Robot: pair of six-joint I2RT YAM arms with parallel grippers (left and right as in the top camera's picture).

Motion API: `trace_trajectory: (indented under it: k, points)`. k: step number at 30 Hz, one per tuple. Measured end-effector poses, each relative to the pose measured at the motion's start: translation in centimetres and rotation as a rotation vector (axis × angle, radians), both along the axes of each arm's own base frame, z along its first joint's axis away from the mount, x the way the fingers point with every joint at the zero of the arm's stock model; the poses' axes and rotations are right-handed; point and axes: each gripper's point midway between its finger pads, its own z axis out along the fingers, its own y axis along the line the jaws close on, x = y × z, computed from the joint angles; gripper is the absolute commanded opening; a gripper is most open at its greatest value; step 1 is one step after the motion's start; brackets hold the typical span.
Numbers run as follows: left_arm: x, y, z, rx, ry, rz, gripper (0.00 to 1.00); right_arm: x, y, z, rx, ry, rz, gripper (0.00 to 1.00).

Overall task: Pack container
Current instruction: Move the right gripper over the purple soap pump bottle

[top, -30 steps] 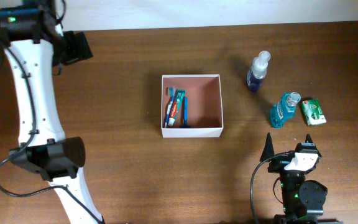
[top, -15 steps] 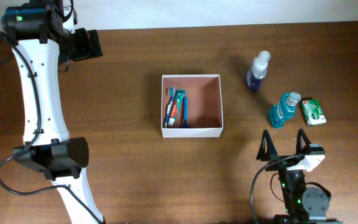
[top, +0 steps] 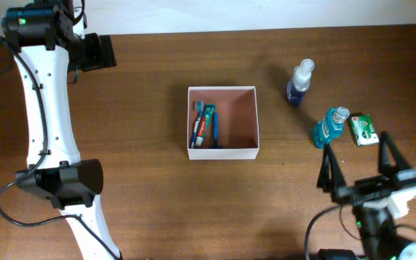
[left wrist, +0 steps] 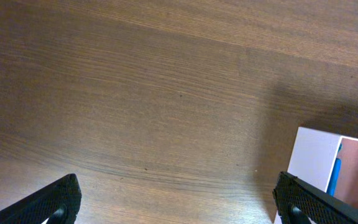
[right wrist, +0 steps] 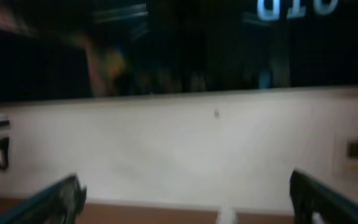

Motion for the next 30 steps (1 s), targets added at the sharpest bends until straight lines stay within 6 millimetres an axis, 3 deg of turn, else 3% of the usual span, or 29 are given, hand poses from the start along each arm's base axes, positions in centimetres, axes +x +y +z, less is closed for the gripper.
trace_trajectory:
  k: [2,3,6,11,18,24,30]
  points:
    - [0.0,0.0,0.0,0.001,0.0,0.0,1.0,1.7,-0.2,0.9,-0.014,0.077,-0.008,0.98]
    - [0.0,0.0,0.0,0.001,-0.002,0.0,1.0,3.7,-0.4,1.3,-0.019,0.152,-0.01,0.98]
    - [0.0,0.1,0.0,0.004,-0.002,0.002,1.0,8.6,-0.7,-0.4,-0.026,0.452,-0.002,0.98]
    - [0.0,0.1,0.0,0.004,-0.001,0.001,1.0,13.8,-0.9,-1.7,-0.074,0.858,0.035,0.98]
    - [0.0,0.1,0.0,0.004,0.002,0.001,1.0,17.9,-1.3,3.3,-0.108,0.847,0.04,0.98]
    - [0.0,0.1,0.0,0.004,0.001,0.001,1.0,18.8,-0.5,3.4,-0.102,0.84,0.088,0.99]
    - [0.0,0.1,0.0,0.004,0.001,0.001,1.0,22.0,-0.4,3.8,-0.107,0.768,0.106,0.98]
